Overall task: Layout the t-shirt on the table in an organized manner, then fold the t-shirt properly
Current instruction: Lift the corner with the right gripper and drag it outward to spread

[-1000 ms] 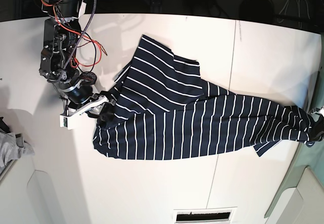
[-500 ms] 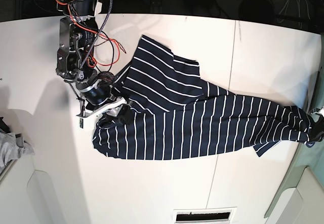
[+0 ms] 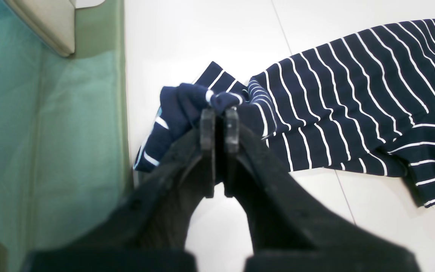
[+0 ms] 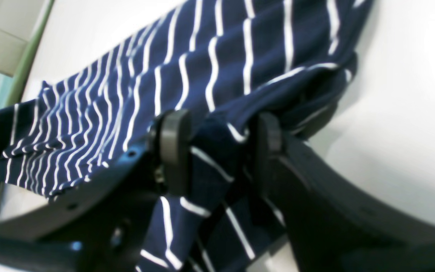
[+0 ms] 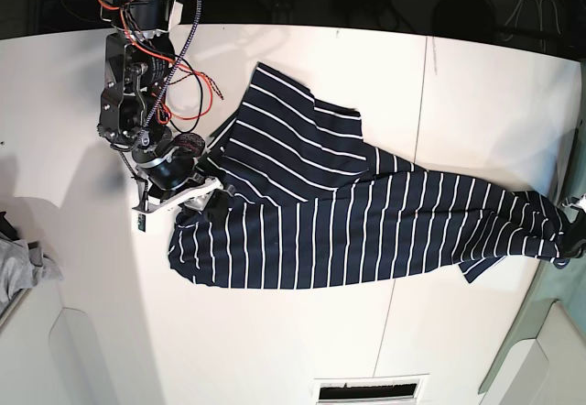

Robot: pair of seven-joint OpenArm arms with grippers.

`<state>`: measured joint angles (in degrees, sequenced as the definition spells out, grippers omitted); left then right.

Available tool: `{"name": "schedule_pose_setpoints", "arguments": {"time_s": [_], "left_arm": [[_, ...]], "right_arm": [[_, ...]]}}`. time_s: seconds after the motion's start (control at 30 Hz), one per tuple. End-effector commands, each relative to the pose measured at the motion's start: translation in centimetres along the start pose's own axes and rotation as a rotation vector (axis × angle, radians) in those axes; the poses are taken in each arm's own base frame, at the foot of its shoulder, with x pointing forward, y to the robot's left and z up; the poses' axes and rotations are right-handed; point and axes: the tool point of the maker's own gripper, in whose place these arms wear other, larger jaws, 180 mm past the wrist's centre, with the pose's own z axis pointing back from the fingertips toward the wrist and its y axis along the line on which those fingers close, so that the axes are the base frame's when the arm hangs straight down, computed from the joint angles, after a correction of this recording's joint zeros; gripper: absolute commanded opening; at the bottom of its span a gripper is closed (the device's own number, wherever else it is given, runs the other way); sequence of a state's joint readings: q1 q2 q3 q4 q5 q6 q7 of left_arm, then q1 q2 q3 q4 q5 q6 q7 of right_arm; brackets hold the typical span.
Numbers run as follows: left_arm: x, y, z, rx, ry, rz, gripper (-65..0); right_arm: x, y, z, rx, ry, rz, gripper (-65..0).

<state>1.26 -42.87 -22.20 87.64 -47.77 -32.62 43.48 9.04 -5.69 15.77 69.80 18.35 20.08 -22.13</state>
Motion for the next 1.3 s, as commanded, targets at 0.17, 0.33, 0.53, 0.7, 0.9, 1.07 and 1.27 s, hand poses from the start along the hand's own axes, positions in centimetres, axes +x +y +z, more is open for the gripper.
{"name": "schedule_pose_setpoints", "arguments": {"time_s": [0.17,0.33,0.53,0.7,0.9,1.07,1.27], "left_arm": [[2.3,0.5,0.7,0.007,-0.059,-0.026,-65.0],[2.5,0.5,0.7,0.007,-0.071,-0.026,-65.0],[7.4,1.1,1.3,0.022,-0.221,-0.049,-65.0],[14.0,1.7,2.3,0.050,-0.358,-0.095,-65.0],[22.9,3.5,6.5,0.137,-0.523,-0.169,-65.0],[24.7,5.2,9.1,0.201,-0.517,-0.206,-65.0],[22.0,5.0,7.7,0.172,-0.408,-0.189,-65.0]], "right_arm": [[1.4,1.8,-0.4,0.046,-0.031,0.072,-55.6],[2.4,2.3,-0.6,0.055,-0.070,0.135,-65.0],[9.0,3.0,-0.9,0.086,-0.168,0.224,-65.0],[20.3,4.2,0.0,0.087,-0.321,0.363,-65.0],[32.5,7.3,4.0,0.131,-0.449,0.514,-65.0],[35.0,8.2,5.9,0.196,-0.437,0.507,-65.0],[30.9,7.5,5.3,0.264,-0.344,0.440,-65.0]]}}
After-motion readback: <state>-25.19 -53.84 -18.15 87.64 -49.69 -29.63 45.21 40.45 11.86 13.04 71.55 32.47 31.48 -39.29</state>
